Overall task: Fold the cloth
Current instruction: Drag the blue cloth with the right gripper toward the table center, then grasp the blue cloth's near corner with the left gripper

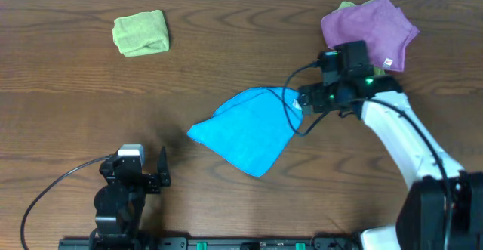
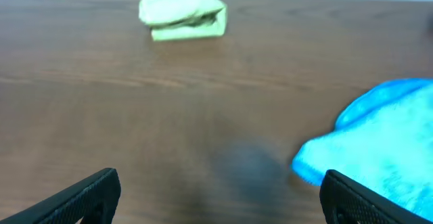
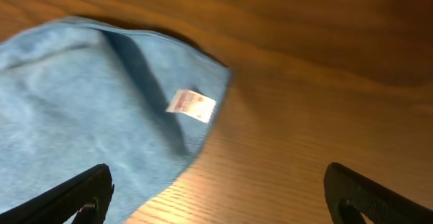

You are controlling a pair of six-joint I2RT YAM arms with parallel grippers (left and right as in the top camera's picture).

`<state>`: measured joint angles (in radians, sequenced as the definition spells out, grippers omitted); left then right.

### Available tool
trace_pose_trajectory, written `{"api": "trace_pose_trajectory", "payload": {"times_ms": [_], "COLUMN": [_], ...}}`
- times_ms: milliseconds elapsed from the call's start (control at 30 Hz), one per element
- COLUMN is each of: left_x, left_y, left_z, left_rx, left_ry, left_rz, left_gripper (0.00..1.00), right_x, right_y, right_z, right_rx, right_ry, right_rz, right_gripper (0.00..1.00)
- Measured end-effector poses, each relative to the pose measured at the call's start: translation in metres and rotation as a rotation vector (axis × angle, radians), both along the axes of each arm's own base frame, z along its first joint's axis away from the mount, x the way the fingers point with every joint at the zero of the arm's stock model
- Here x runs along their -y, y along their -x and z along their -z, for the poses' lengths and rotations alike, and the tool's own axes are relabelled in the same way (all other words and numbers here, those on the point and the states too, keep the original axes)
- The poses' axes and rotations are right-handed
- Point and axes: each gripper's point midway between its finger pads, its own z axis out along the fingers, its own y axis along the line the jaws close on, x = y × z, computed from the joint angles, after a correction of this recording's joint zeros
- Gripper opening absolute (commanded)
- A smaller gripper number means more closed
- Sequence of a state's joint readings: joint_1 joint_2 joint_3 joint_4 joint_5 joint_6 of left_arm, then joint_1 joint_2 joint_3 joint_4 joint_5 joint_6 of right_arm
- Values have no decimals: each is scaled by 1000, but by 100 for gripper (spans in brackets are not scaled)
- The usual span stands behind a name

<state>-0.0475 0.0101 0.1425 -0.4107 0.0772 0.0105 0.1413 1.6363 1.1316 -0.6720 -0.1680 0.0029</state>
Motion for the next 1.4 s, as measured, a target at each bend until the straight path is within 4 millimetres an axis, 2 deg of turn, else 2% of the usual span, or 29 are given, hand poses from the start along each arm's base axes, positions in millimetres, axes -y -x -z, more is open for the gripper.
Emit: {"api": "trace_pose_trajectory", "payload": {"times_ms": [100,233,333,433,567,733,800,833,967,1033,1167,1400], "left_x": [12,25,33,46,78,95,98,99,114,133,165,191], "left_y": [0,2,5,4,-19,-33,-34,-34,-28,-26,-26,-18], "left_z": [-3,-8,-32,-53,-67,-33,-18,-10,24,32,35,50], "left_rx": [6,-24,-82,-213,-398,-649,-747,-792,-1002,-1060,-1096,-1171], "left_ry": [69,168,253,355,504,730,806,837,932,939,944,936], "left_rz": [47,93,108,129,245,178,115,84,-13,21,91,81], "left_gripper": [96,96,96,96,95,95,96,99,96,95,95,95], "right_x": [8,4,0,-3,-5,-5,-5,-5,-6,-6,-6,-6], "right_y": [-4,-3,-1,-3,-4,-4,-4,-3,-3,-3,-4,-4], "right_z": [13,30,39,38,37,37,37,37,37,37,37,37], "right_rx": [-31,-81,-107,-99,-93,-97,-97,-98,-98,-97,-95,-94], "right_ry": [-47,-89,-111,-127,-135,-139,-140,-141,-143,-142,-143,-145], "right_rz": [12,3,-6,-13,-14,-16,-16,-16,-17,-17,-17,-18], "right_gripper": [98,98,98,98,98,98,98,98,99,99,99,99]}}
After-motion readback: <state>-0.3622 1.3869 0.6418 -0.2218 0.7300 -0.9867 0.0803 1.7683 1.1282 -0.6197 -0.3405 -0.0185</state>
